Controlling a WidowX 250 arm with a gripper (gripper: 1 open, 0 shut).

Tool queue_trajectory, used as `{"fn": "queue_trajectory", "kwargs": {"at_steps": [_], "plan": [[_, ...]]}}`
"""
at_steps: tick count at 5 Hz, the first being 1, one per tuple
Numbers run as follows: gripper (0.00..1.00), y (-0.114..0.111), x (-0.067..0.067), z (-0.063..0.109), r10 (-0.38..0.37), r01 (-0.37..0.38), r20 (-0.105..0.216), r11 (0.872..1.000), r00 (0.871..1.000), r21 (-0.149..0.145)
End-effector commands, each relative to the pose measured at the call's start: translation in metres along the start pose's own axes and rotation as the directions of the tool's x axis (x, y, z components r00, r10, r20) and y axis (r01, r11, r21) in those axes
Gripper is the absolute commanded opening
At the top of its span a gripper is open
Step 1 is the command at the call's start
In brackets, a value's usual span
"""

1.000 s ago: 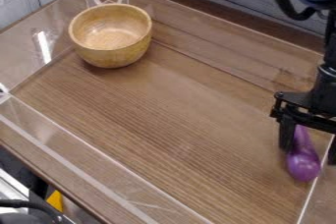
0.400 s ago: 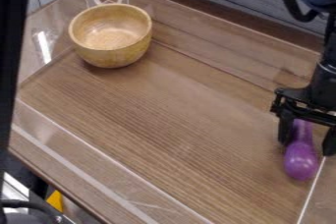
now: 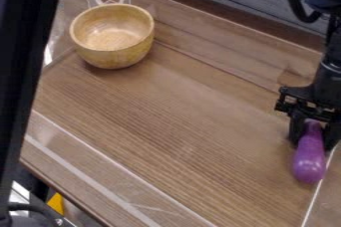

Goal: Put the purple eggplant in the brown bowl

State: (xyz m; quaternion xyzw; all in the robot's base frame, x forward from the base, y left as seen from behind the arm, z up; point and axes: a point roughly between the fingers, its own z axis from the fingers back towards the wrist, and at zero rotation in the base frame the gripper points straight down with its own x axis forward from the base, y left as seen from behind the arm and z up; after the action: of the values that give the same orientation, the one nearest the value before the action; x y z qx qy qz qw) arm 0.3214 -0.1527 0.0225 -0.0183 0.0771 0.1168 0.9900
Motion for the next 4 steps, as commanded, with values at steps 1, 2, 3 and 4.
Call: {"fn": "queue_trajectory", "kwargs": {"at_steps": [1, 2, 3, 4], "plan": [[0.00, -0.007, 0.007, 0.027, -0.004, 0.006, 0.050, 1.000, 0.999, -0.027], [0.00, -0.007, 0.008, 0.049, 0.002, 0.001, 0.076, 0.999, 0.997, -0.035], [0.00, -0.004, 0.002, 0.065, -0.003, 0.008, 0.110, 0.999, 0.994, -0.052], [0.00, 0.009, -0.003, 0.095, 0.001, 0.015, 0.158, 0.995, 0.987, -0.102]]}}
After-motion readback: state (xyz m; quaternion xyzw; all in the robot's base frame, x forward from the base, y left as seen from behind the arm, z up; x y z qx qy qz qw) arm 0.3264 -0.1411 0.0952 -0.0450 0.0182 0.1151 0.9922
